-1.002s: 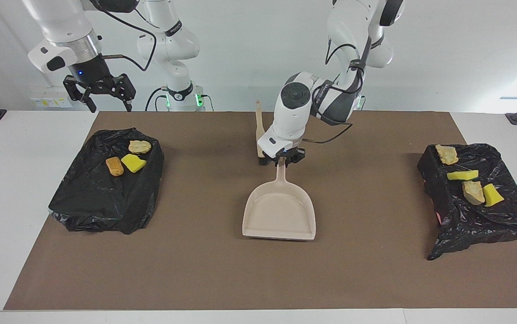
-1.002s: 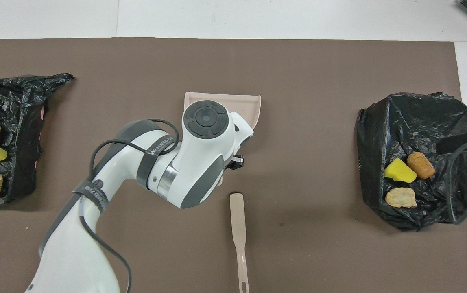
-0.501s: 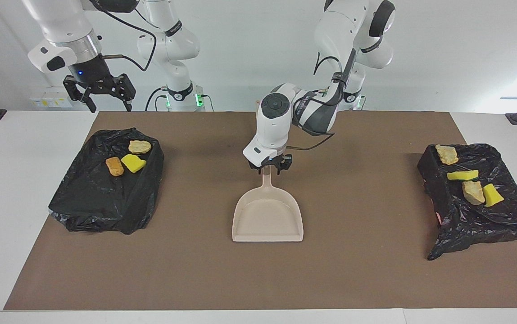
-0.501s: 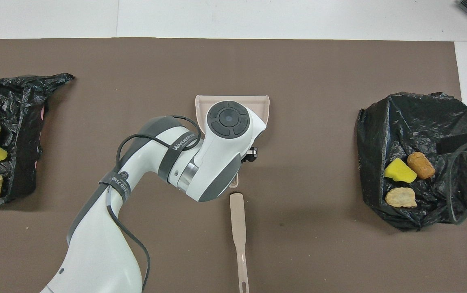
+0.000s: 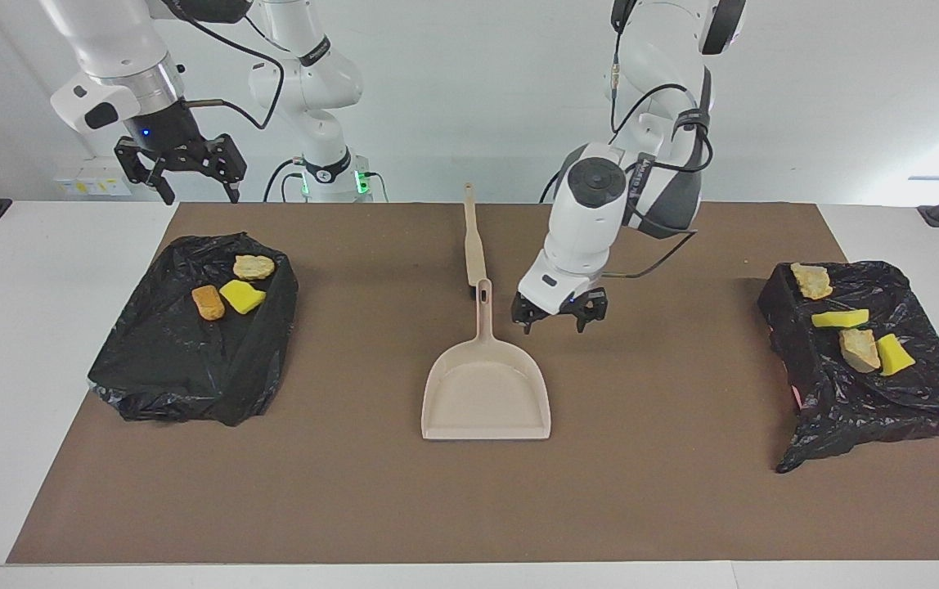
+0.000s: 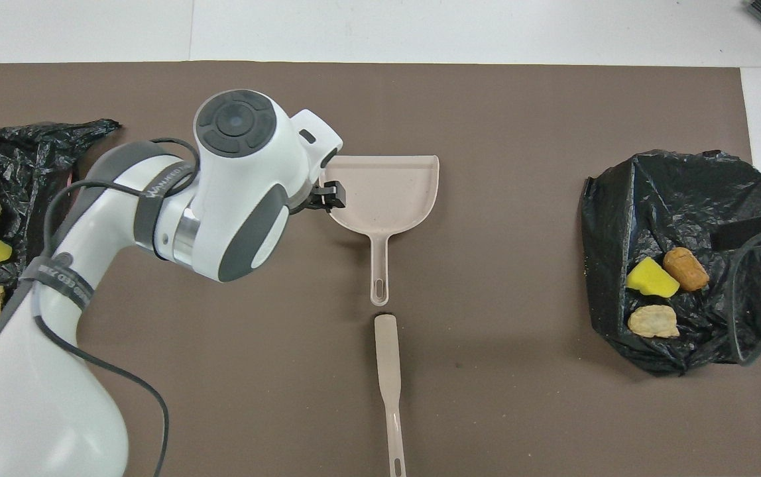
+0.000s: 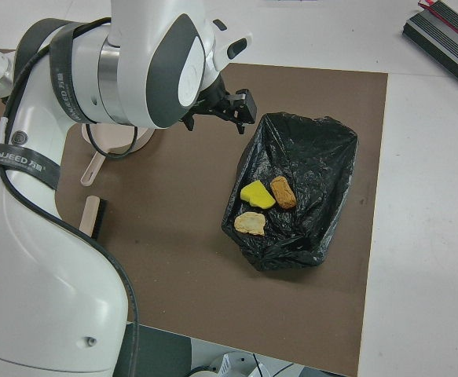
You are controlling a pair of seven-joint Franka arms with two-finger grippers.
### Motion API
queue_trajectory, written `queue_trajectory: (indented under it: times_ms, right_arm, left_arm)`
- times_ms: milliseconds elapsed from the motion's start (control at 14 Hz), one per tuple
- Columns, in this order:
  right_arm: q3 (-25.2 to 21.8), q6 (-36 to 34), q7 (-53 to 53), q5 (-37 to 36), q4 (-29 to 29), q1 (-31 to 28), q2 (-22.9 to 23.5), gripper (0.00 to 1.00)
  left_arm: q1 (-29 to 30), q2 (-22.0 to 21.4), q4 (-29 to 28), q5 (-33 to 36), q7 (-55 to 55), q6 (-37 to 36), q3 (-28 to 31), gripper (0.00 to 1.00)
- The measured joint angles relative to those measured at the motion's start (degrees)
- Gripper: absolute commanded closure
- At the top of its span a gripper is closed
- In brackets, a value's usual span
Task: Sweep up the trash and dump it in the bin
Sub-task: 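Open the left gripper and withdraw it toward the bag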
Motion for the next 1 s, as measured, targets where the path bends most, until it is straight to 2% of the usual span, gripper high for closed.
queue_trajectory:
  times_ms: [286, 716, 1002]
  right_arm:
    - [-0.01, -0.03, 0.00, 0.00, 0.00, 0.00, 0.00, 0.00]
    - [0.01, -0.03, 0.00, 0.00, 0.00, 0.00, 0.00, 0.00]
    - [0.01, -0.03, 0.00, 0.00, 0.00, 0.00, 0.00, 0.00]
  left_arm:
    - [7.68, -2.97, 0.13, 0.00, 11.03, -3.19, 0.10, 0.00]
    - [20.02, -10.28, 0.19, -0.63, 29.92, -11.99, 0.17, 0.00]
    - [22.86, -13.36, 0.14, -0.77, 33.38, -15.26, 0.13, 0.00]
